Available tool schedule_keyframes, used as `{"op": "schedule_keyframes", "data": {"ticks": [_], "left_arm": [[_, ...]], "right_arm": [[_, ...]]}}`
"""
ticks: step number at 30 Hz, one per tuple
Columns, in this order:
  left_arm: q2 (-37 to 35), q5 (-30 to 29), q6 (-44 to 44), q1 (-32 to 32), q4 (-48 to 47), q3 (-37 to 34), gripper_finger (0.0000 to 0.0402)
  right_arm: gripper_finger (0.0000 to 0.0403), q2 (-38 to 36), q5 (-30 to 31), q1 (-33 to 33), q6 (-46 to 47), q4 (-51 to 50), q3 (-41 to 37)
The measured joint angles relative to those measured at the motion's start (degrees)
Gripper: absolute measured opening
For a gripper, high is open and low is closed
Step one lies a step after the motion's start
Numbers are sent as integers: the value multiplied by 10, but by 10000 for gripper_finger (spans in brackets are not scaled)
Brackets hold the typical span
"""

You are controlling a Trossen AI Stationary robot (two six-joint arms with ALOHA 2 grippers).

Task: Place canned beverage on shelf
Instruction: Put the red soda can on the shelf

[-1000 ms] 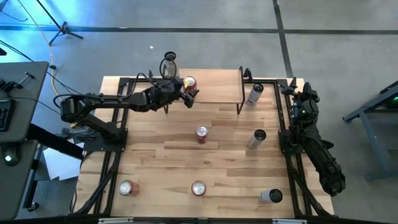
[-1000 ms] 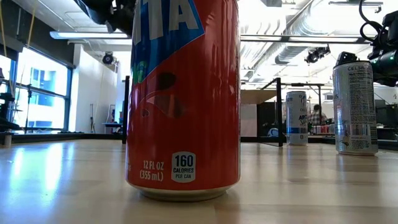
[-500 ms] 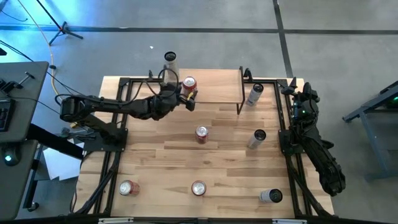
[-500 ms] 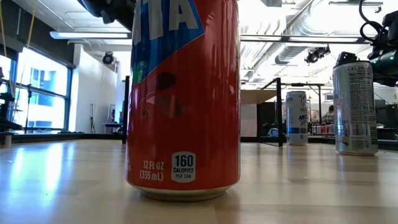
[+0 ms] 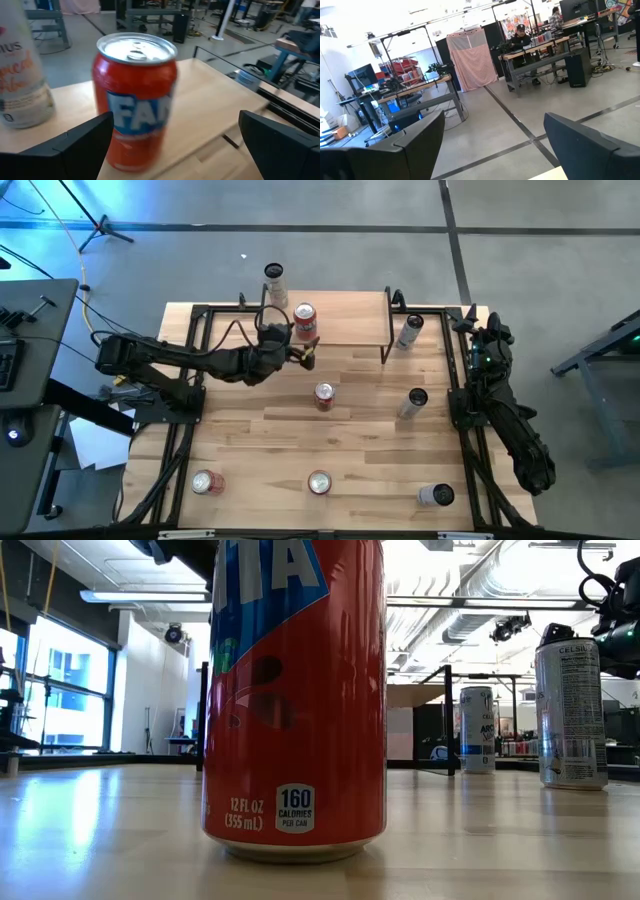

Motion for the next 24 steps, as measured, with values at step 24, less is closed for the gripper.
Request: {"op": "schedule_keyframes", "data": {"ticks": [24], "left_arm": [[5,-64,24,-67,-5,0,400]], "right_arm": [[328,0,0,0,0,0,0]]}}
